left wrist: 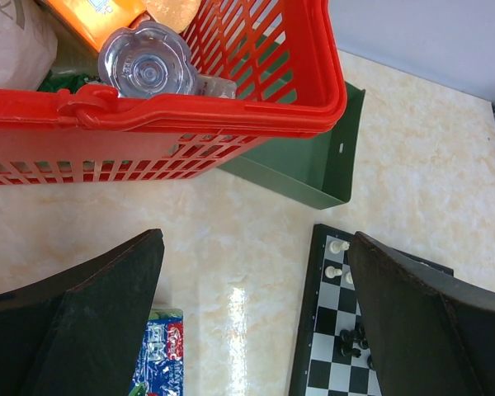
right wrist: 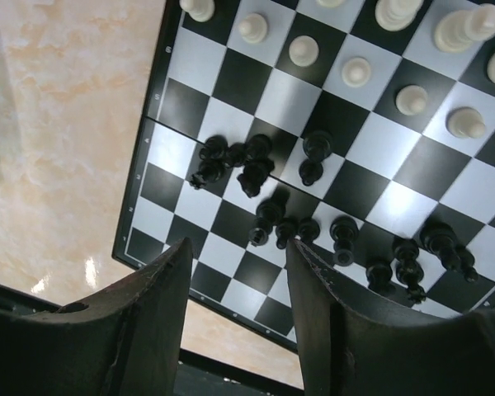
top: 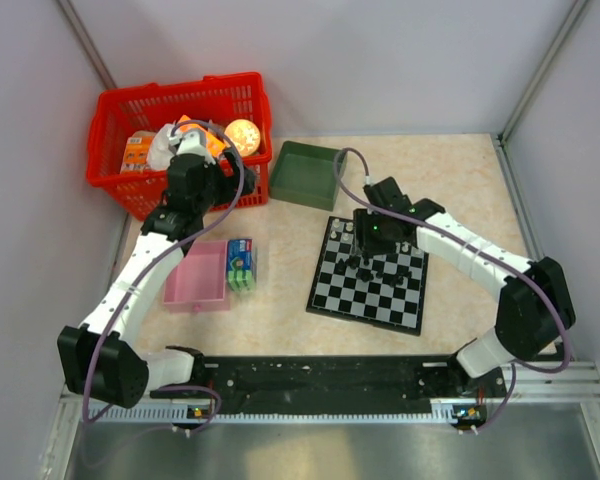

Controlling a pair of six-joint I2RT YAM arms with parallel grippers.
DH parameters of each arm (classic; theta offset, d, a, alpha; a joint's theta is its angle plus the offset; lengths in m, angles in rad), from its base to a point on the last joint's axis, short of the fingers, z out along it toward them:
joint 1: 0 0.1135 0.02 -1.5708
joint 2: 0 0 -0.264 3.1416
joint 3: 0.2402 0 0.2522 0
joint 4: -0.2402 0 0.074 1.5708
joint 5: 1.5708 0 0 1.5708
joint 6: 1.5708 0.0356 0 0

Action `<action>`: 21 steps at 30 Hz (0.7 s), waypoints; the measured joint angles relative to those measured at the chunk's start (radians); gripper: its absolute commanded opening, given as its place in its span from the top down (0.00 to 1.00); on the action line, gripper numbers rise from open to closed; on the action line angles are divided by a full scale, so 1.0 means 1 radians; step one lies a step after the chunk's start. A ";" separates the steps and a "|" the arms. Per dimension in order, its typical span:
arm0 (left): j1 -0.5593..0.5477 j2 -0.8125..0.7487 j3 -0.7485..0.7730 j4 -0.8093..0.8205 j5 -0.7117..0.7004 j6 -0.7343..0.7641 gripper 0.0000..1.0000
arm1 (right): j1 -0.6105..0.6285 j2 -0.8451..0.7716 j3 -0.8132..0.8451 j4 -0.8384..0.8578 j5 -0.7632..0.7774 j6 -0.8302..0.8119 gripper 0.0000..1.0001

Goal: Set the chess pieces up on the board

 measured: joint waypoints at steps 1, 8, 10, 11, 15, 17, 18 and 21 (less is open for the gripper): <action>0.000 0.000 0.000 0.000 0.001 0.000 0.01 | 0.008 0.011 0.011 0.000 0.001 0.000 0.51; 0.003 0.000 0.000 -0.014 0.002 0.000 0.01 | 0.034 0.044 0.047 -0.003 -0.001 -0.001 0.53; 0.005 0.000 0.001 -0.018 0.002 0.001 0.01 | 0.055 0.069 0.076 -0.004 -0.001 -0.002 0.54; 0.005 0.000 0.002 -0.021 0.002 0.001 0.01 | 0.071 0.085 0.093 -0.004 0.001 -0.002 0.54; 0.006 0.000 0.006 -0.022 0.002 0.000 0.01 | 0.134 0.136 0.132 -0.003 0.017 -0.001 0.55; 0.006 0.000 0.006 -0.022 0.002 0.000 0.01 | 0.151 0.150 0.136 -0.006 0.024 -0.001 0.56; 0.007 0.000 0.006 -0.022 0.002 0.000 0.01 | 0.153 0.158 0.140 -0.012 0.025 -0.001 0.56; 0.007 0.000 0.006 -0.022 0.002 0.000 0.01 | 0.160 0.195 0.163 -0.029 0.044 -0.001 0.57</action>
